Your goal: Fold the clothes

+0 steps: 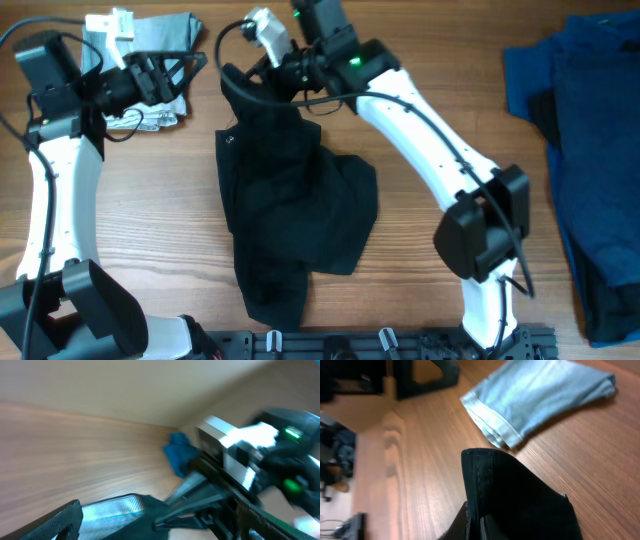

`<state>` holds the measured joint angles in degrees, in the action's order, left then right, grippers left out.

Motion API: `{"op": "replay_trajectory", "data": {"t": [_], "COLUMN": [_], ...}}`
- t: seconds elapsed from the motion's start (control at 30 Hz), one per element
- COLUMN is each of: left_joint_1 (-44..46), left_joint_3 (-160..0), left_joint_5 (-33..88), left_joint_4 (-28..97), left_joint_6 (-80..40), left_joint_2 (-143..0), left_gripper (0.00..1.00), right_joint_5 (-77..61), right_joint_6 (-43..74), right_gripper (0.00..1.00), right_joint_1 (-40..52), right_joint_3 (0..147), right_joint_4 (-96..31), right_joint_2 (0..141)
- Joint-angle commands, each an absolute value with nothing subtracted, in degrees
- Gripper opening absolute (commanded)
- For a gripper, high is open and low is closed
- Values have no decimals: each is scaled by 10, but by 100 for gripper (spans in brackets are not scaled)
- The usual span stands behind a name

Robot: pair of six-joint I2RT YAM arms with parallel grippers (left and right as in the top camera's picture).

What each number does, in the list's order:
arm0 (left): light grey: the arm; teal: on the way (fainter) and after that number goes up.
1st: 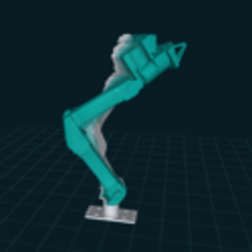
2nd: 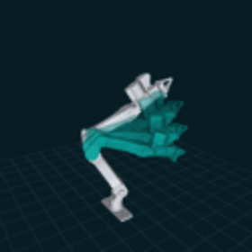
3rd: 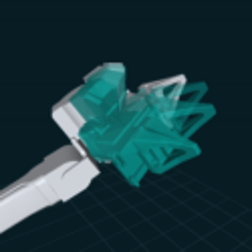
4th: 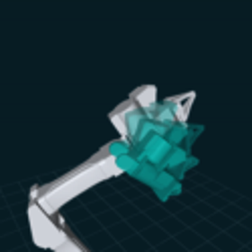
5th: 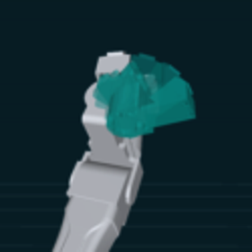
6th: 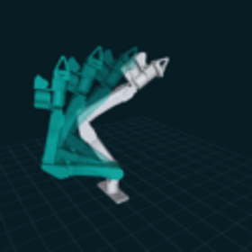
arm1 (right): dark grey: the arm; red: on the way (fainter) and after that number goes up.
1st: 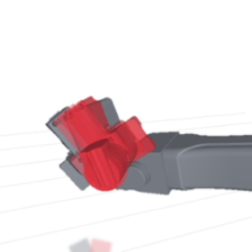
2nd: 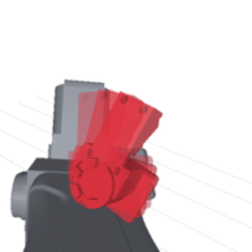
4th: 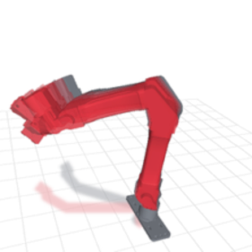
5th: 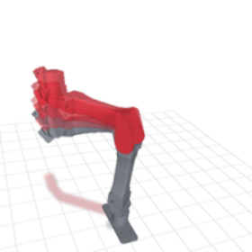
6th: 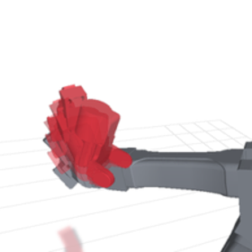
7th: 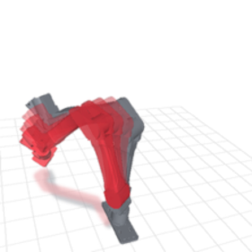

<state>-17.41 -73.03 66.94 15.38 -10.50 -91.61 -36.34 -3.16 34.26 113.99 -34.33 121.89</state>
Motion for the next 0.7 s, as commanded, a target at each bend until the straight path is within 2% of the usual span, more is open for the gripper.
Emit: {"op": "replay_trajectory", "data": {"t": [0.0,0.1,0.13,0.17,0.27,0.3,0.37,0.43,0.5,0.67], "left_joint_1": [-192,-201,-203,-204,-204,-204,-201,-194,-184,-122], "left_joint_3": [-732,-732,-732,-732,-732,-732,-732,-732,-732,-732], "left_joint_5": [508,483,483,483,488,493,497,497,496,461], "left_joint_4": [189,200,201,201,203,204,206,206,206,207], "left_joint_6": [-105,-106,-106,-106,-108,-108,-108,-108,-108,-137], "left_joint_2": [-916,-916,-916,-916,-916,-916,-916,-916,-916,-916], "left_gripper": [99,99,99,99,99,99,99,100,100,99], "right_joint_5": [-308,-308,-308,-308,-254,-228,-230,-244,-244,-244], "right_joint_6": [-45,-53,-64,-75,-82,-82,-81,-81,-75,-66], "right_gripper": [4,7,34,45,61,72,80,94,99,99], "right_joint_1": [359,377,381,384,377,367,345,324,301,226], "right_joint_3": [1145,1145,1145,1145,1145,1145,1145,1145,1145,1145], "right_joint_4": [-337,-336,-339,-341,-353,-362,-383,-404,-426,-504], "right_joint_2": [1255,1272,1273,1273,1258,1246,1220,1199,1177,1147]}}
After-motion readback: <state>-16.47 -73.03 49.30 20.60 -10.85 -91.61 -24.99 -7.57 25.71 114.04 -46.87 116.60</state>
